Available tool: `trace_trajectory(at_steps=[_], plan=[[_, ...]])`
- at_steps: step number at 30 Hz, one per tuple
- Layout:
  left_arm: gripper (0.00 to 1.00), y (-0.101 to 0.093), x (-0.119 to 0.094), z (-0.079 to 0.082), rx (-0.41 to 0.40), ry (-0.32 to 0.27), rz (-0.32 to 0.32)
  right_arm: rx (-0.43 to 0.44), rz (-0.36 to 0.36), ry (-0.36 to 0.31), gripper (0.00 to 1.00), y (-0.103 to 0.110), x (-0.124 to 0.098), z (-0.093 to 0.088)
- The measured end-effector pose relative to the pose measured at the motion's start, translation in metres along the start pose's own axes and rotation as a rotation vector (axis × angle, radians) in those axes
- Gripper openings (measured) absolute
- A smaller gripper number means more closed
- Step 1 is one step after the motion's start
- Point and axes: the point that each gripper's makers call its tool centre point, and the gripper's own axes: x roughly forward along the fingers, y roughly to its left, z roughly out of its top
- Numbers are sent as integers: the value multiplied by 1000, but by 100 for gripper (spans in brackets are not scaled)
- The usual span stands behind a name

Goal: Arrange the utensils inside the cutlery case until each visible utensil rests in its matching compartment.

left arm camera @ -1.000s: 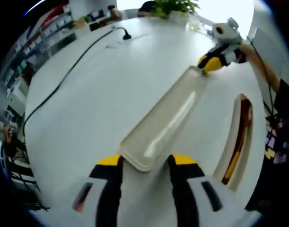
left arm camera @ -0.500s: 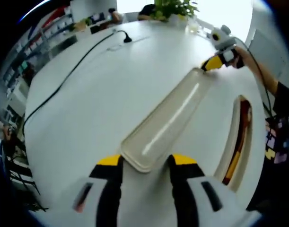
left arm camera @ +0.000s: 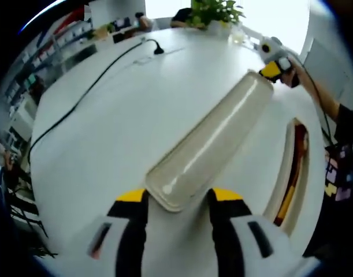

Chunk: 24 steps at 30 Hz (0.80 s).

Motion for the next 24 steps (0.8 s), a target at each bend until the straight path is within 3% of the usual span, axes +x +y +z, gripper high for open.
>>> trace_trajectory(at_steps=[1,3,6,8,13,14,16,17,24], plan=[[42,-2,1,2,18,-14,-8,25,13,59,11,5,6,-12],[41,-4,2,3,18,-23,-11,42,31,85,13,11,21,-21],[41,-4,2,3,15,-31,-9,35,45,86,15,18,35,-16],[41,-4,1,3,17,-44,-10,38,10,93,14,14,39,-12],[40,-4,1,4,20,-61,-13,133,-100,51,2,-1,40,-4],[40,-4,1,4,20,-67,-13,117,-91,41,2,-3,41,-2],[39,-5,1,4,22,-81,-15,160,-160,26,2,-15,39,-1],[38,-4,1,4,22,-87,-16,190,-132,28,2,-10,41,-2],[40,-4,1,5,61,-134,-58,189,-131,8,2,-7,40,4]])
